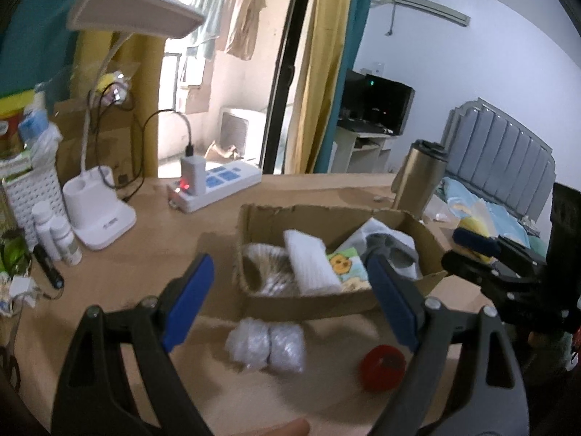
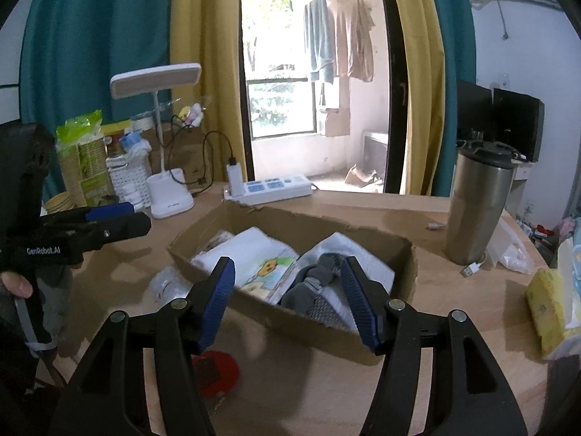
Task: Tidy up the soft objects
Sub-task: 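Withdraw both tools from the box toward the red keychain plush, then grasp the red keychain plush with the right tool while the left tool grasps the bubble-wrapped items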
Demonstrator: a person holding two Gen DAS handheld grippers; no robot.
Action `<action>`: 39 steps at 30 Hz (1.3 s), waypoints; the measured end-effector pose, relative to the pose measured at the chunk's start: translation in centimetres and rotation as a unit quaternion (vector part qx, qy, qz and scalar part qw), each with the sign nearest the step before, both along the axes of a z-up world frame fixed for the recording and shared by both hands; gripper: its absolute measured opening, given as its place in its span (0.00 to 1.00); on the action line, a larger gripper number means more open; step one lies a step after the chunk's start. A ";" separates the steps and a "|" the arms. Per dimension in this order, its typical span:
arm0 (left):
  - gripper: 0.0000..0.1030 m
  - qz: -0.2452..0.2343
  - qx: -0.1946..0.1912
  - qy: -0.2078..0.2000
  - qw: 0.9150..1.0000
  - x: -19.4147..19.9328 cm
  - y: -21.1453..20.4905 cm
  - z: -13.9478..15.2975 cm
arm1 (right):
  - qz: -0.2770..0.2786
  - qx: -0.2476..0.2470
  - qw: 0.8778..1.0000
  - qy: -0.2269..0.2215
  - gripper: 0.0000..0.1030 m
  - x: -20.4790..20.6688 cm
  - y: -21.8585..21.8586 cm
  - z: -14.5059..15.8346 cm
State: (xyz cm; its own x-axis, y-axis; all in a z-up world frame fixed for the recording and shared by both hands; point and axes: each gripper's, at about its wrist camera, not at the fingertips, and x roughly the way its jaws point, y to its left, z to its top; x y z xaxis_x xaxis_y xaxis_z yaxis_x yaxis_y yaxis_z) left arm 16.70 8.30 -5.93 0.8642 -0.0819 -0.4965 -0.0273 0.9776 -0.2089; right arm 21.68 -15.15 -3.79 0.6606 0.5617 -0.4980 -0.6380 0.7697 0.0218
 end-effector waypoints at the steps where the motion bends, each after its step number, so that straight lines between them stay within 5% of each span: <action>1: 0.85 0.003 -0.003 0.001 1.000 -0.3 0.2 -0.2 | 0.001 -0.001 1.000 0.002 0.62 -0.2 0.1 -0.1; 17: 0.85 0.015 -0.017 0.031 0.999 -2.2 1.3 -2.7 | 0.019 -0.019 0.998 0.051 0.62 -2.1 1.6 -3.0; 39: 0.85 0.008 0.011 0.129 0.991 1.8 -0.6 -6.8 | 0.071 -0.073 0.987 0.121 0.62 -2.8 4.4 -7.0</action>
